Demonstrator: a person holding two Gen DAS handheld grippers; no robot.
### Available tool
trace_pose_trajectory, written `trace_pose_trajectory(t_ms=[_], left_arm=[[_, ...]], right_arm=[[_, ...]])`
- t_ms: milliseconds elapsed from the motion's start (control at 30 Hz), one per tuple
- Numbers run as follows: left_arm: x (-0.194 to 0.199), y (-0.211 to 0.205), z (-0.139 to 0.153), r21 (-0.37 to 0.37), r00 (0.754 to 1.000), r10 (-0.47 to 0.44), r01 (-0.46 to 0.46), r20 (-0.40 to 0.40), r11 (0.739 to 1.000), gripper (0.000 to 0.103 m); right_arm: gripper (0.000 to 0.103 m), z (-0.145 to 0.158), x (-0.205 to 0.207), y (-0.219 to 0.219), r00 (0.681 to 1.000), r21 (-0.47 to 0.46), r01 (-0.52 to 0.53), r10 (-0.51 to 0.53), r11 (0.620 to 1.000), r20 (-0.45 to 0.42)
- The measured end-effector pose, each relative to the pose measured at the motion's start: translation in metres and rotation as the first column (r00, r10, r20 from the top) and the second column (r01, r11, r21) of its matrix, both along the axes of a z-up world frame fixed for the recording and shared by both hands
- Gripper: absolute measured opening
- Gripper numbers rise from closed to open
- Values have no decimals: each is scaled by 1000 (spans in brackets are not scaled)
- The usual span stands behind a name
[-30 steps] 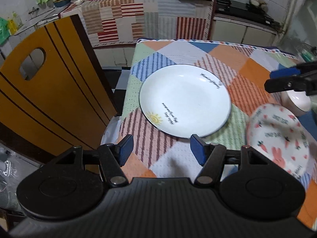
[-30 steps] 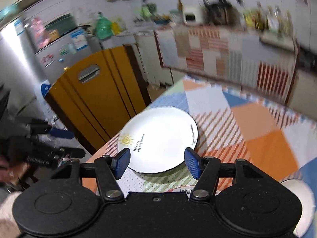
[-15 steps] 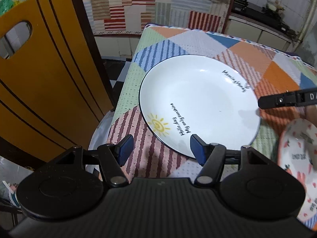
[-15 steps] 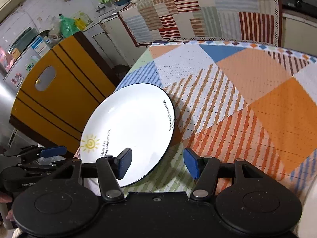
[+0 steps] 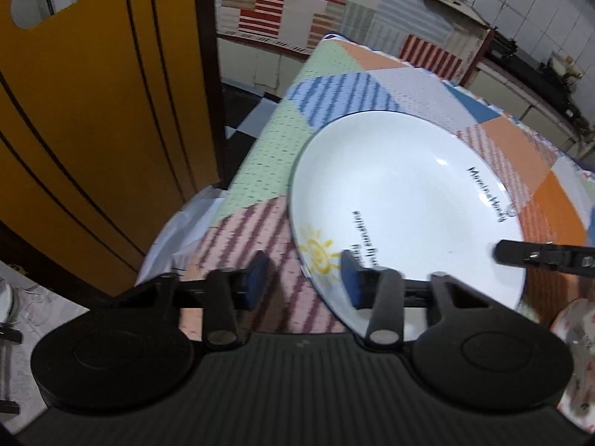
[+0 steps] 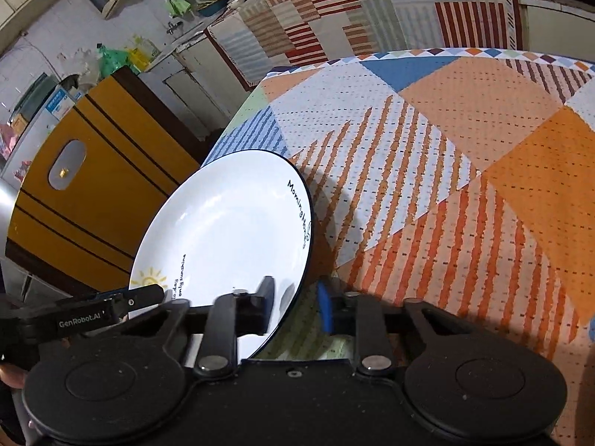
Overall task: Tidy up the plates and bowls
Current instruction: 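Move both grippers to the white sun plate and grip its rim, then lift the white sun plate with both grippers onto the bunny plate, release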
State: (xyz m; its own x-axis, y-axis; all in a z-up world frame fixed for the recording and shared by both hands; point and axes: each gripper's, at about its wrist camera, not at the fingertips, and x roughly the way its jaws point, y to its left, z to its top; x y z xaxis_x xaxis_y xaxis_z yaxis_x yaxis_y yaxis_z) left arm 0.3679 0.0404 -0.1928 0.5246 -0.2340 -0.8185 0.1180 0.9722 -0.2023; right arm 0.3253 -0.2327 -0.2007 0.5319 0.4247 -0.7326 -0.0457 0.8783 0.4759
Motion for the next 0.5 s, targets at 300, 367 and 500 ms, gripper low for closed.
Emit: trace_pose_trajectory(t_ms=[300,367,500], left_arm=[[5,2,2,-104,991,70,-82,-117,991,20],[2,-1,9,-78,994,51,-59,-100,995,20],[-12,-3,26,-41,997,1,-4,-71,999,20]], right_arm=[[16,-3,7,3,998,-16,-60,60,998,4],[17,2,7,2,996,-14,-89,89,996,3],[18,15,2,5,987,-43,-157,158,987,26]])
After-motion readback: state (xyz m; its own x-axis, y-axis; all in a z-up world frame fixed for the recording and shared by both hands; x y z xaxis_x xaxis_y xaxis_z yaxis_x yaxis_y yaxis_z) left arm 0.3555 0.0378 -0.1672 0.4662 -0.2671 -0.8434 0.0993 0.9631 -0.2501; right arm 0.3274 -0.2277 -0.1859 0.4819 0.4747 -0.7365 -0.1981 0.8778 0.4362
